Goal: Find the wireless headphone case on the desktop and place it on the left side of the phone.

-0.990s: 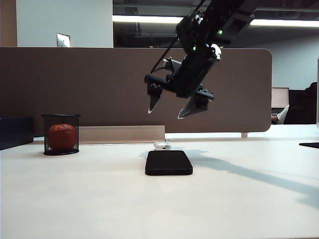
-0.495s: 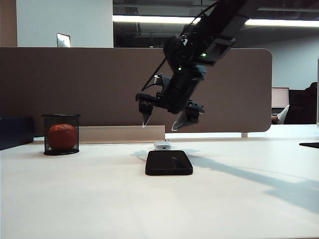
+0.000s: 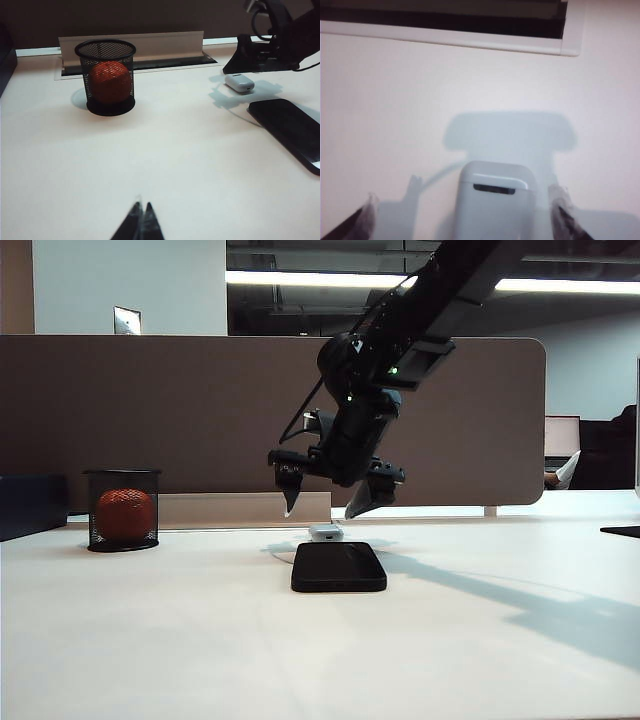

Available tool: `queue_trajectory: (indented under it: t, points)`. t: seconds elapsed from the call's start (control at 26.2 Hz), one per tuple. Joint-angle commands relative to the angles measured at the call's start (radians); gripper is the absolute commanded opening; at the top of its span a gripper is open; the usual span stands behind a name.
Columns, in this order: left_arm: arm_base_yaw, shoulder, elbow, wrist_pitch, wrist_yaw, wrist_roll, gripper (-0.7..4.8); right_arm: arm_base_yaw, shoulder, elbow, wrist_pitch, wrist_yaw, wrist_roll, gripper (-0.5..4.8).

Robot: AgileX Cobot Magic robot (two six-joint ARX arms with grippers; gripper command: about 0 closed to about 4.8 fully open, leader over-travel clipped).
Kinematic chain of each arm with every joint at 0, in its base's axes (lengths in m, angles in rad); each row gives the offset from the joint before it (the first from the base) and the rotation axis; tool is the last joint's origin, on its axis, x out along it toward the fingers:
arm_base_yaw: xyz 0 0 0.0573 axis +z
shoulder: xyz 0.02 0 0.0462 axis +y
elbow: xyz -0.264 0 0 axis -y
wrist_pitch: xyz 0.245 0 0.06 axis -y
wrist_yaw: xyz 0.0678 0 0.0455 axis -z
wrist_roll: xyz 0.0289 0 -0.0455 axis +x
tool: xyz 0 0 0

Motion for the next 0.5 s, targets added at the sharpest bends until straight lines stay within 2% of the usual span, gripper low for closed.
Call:
queue_trajectory:
  t: [0.04, 0.5]
  points:
    - [0.002, 0.001, 0.003, 0.007, 0.005, 0.000, -0.05, 0.001, 0.002, 0.003, 0.020, -0.004, 0.001, 4.79]
    - [0.002, 0.001, 0.003, 0.007, 0.005, 0.000, -0.05, 0.002, 0.021, 0.003, 0.018, 0.041, 0.001, 4.79]
